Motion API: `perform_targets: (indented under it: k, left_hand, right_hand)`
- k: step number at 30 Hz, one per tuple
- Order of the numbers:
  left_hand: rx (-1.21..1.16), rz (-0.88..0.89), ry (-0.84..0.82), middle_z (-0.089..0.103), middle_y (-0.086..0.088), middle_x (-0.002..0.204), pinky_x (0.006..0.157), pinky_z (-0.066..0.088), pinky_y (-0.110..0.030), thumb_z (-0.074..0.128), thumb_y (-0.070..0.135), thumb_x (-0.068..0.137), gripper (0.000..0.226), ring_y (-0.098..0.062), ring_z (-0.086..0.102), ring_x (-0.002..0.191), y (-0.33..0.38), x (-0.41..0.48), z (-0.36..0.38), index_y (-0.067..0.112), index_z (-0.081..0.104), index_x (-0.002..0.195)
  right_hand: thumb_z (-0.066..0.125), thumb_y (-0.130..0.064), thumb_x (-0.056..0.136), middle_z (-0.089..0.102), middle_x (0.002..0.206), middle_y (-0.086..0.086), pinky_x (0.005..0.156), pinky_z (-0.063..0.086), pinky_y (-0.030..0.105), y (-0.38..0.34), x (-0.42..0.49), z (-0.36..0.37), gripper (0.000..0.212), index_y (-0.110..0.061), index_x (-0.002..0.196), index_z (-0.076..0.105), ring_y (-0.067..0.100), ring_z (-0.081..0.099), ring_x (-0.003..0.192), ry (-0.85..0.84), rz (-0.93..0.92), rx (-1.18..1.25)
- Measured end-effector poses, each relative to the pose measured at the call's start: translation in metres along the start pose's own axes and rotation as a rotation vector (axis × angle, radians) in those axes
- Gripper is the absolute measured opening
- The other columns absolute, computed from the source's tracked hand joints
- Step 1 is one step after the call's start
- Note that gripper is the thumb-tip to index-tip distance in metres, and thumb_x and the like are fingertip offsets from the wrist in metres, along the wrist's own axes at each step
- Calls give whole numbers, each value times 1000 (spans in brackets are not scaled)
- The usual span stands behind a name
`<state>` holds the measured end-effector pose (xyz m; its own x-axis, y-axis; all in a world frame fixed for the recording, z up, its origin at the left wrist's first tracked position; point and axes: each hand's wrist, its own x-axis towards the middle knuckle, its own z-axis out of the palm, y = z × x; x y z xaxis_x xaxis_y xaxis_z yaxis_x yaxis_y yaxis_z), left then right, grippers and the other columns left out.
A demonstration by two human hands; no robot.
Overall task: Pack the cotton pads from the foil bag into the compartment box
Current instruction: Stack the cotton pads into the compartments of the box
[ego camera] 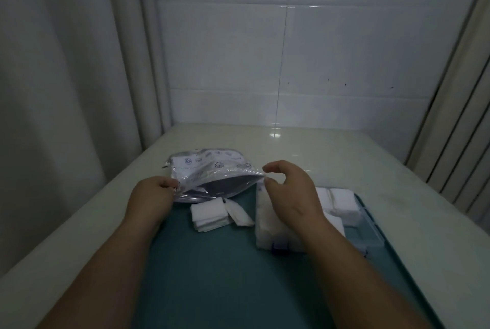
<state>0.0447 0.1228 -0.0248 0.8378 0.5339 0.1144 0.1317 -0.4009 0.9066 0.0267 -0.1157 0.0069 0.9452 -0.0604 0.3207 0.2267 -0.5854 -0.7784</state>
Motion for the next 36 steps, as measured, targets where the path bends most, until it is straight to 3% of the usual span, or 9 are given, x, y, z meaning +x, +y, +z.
perform_targets:
  k: [5,7,9,14,17,21,26,31,36]
  left_hand:
    - [189,129,71,64,-11,112,80,45,-31,58,23,88,19,-26,59,92,2,-2,-8,21,71,101]
    - [231,245,158,63,-7,105,77,45,-31,61,29,85,13,-25,60,90,13,-11,-12,24,71,92]
    - [248,404,110,67,3,92,72,43,-29,64,28,85,8,-17,60,82,24,-24,-10,25,71,86]
    - [551,641,-80,71,11,97,70,41,-26,60,33,88,16,-13,62,87,34,-43,2,31,73,97]
    - [702,618,-197,69,6,111,76,44,-27,53,34,91,23,-16,61,99,27,-41,8,34,68,108]
    - [765,513,-403,64,0,122,83,45,-27,49,29,90,33,-20,58,107,20,-39,11,31,63,120]
    - [824,498,-449,57,0,87,65,40,-28,53,39,78,16,-19,54,82,23,-41,11,24,57,81]
    - [843,501,-481,59,-2,111,75,41,-29,49,54,73,44,-21,55,102,26,-46,14,23,59,103]
    - [789,488,-488,58,4,104,81,48,-32,45,64,60,52,-18,55,97,24,-46,12,29,57,97]
  right_hand:
    - [57,-22,91,63,115,-8,87,39,21,-2,-1,0,19,-27,108,65,9,56,105,-8,6,-6]
    - [59,-28,90,66,107,-10,82,43,23,-5,-4,1,15,-28,102,67,7,58,96,-35,-25,-61]
    - [61,-32,86,69,100,-8,83,47,28,-11,-9,4,15,-28,97,70,11,59,95,-67,-123,-170]
    - [57,-47,82,65,113,-3,99,25,40,-20,-20,21,36,-31,114,63,22,46,113,-273,-353,-681]
    - [60,-33,83,61,118,1,108,19,46,-22,-23,30,33,-27,115,58,25,45,118,-326,-340,-787]
    - [55,-21,88,63,99,0,106,23,43,-25,-24,35,12,-24,97,62,23,52,106,-265,-340,-809]
    - [55,-31,88,65,89,-4,94,28,36,-27,-21,30,18,-28,100,68,19,55,92,-128,-341,-722]
    - [54,-27,86,68,97,-3,90,28,34,-29,-21,16,26,-29,109,66,20,56,97,-93,-303,-628]
    - [58,-24,83,70,99,-2,85,44,31,-30,-22,4,25,-27,106,67,20,61,91,-42,-191,-446]
